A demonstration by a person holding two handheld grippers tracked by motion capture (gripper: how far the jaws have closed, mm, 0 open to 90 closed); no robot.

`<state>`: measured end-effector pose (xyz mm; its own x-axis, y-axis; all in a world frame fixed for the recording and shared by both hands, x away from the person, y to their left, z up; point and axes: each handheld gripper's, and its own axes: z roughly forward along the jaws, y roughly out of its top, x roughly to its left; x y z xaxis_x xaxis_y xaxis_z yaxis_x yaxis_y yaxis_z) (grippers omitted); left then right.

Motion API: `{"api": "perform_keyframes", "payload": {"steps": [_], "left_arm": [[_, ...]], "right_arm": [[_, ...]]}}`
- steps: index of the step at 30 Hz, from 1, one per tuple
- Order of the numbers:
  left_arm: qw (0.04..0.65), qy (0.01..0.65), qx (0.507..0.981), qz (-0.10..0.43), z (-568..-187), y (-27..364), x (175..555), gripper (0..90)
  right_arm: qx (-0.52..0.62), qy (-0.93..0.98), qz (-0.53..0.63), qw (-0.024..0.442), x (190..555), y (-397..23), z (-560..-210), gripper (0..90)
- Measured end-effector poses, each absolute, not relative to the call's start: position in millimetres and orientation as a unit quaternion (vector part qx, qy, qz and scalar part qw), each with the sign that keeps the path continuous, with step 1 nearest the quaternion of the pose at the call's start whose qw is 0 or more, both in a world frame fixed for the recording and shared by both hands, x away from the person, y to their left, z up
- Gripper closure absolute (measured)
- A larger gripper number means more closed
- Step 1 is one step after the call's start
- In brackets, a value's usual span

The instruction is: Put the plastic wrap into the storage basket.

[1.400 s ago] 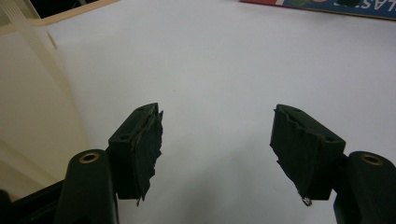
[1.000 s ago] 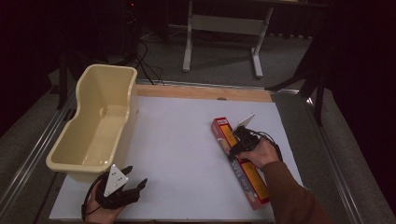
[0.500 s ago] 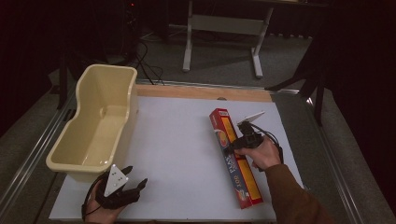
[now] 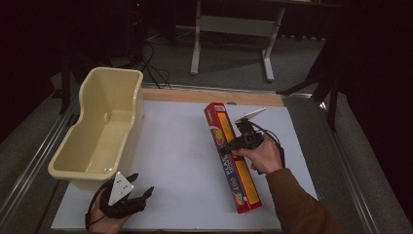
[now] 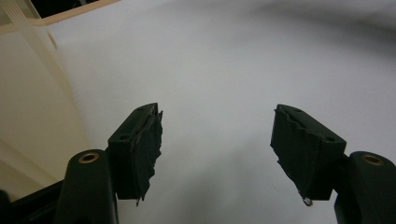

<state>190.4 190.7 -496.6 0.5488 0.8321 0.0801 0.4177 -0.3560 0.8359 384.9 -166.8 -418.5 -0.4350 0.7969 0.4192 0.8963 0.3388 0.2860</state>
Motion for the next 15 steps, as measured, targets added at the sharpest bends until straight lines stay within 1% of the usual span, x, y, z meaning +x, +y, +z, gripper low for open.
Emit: {"api": "perform_keyframes", "payload": {"steps": [11,15], "left_arm": [[0.402,0.401,0.783,0.256,-497,190,191,32.0],[0.401,0.4,0.783,0.256,-497,190,191,32.0]], "right_arm": [[-0.496,-0.825,-0.255,0.089,388,-122,-394,39.8],[-0.488,-0.824,-0.27,0.099,391,-104,-387,39.8]]}}
